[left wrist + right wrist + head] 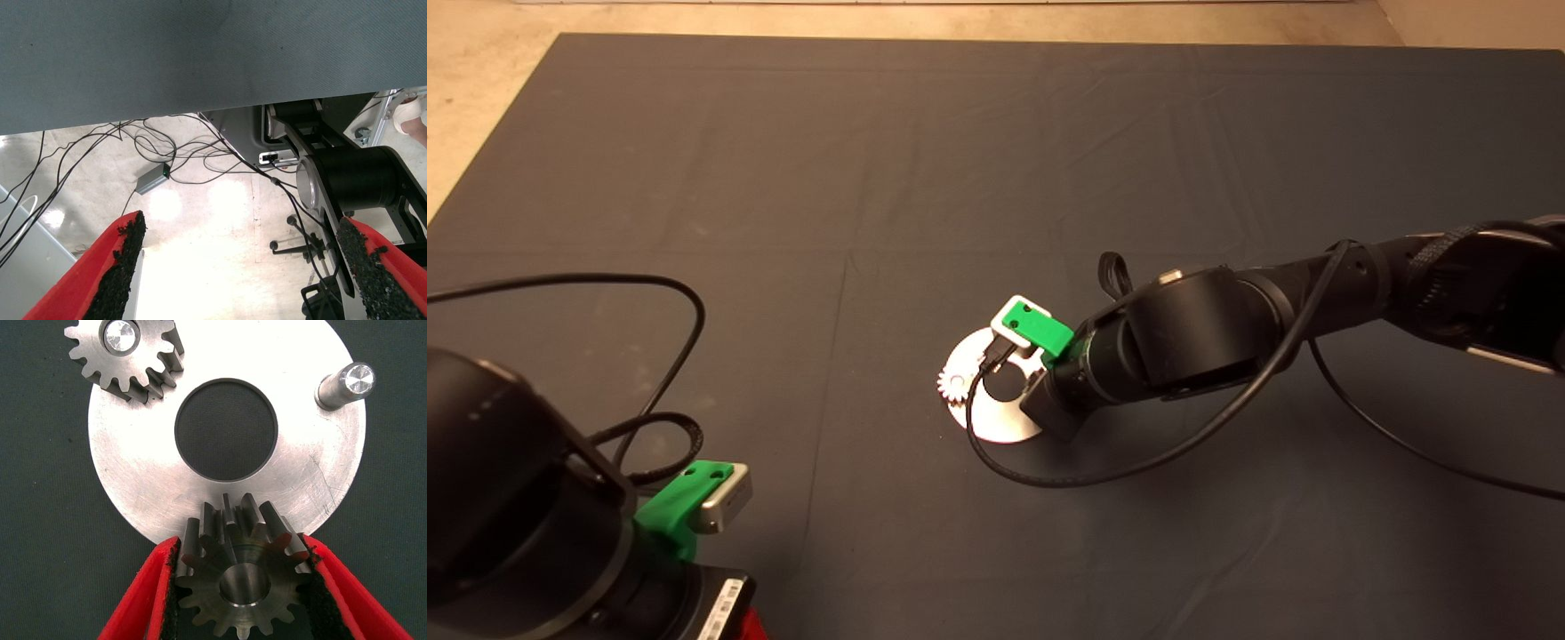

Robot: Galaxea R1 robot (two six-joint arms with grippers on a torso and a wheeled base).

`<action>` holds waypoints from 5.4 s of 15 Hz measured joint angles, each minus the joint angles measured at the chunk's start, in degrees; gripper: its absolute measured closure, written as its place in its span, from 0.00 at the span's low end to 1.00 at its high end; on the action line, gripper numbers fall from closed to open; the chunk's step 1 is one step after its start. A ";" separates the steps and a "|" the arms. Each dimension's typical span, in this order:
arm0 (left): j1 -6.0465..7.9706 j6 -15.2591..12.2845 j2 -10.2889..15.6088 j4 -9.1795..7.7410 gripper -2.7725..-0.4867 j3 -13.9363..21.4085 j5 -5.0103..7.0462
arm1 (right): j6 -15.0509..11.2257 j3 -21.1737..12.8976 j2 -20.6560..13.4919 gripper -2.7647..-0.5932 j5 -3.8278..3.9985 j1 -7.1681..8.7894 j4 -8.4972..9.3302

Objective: Install three planetary gears onto the carrier pins

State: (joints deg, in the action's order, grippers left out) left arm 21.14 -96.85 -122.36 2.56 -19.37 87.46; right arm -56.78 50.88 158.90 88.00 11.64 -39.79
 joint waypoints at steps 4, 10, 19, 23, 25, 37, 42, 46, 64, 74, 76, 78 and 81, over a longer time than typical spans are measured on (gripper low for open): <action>-0.01 0.00 0.01 0.02 0.32 0.00 0.00 | 0.06 0.10 0.16 0.77 -0.07 -0.01 2.68; 0.00 0.00 0.01 0.02 0.32 0.00 0.00 | 0.15 0.11 0.16 0.77 -0.07 0.43 5.10; -0.01 0.00 -0.02 0.00 0.32 0.00 0.00 | 2.62 1.57 0.20 0.77 -0.05 0.41 5.81; -0.01 0.00 -0.02 0.00 0.32 0.01 0.00 | 3.49 2.43 1.21 0.77 -0.05 0.43 5.91; -0.01 0.00 -0.02 0.00 0.32 0.02 -0.02 | 3.62 2.67 1.33 0.77 -0.16 0.43 5.92; -0.01 0.00 -0.02 0.00 0.32 0.02 0.00 | 5.11 3.19 2.24 0.77 0.39 0.46 6.30; -0.01 0.00 -0.02 -0.45 0.32 0.02 -0.02 | 7.02 3.83 2.24 0.77 -0.09 0.63 6.80; -0.01 0.00 -0.02 -0.67 0.32 0.02 -0.02 | 8.34 4.46 2.24 0.77 -0.40 0.76 7.46; -0.01 0.00 -0.02 -0.85 0.32 0.38 0.00 | 10.09 5.81 2.21 0.74 -0.49 0.46 7.74; -0.01 0.00 -0.02 -0.86 0.32 0.39 0.00 | 10.23 5.79 1.80 0.60 -0.57 0.92 7.81; -0.01 0.00 -0.02 -0.88 0.32 0.39 0.00 | 10.24 5.25 1.08 0.55 -0.85 1.66 7.92; -0.01 0.00 -0.02 -0.88 0.32 0.39 0.00 | 10.24 4.65 -0.47 0.49 -0.74 2.33 7.92; -0.01 0.00 -0.02 -0.85 0.32 0.39 -0.02 | 10.23 3.63 -3.98 0.47 -0.44 3.01 7.98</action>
State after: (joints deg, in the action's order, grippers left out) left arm 21.14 -96.85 -122.38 1.71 -18.98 87.43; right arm -46.56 54.52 154.92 87.57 14.64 -31.81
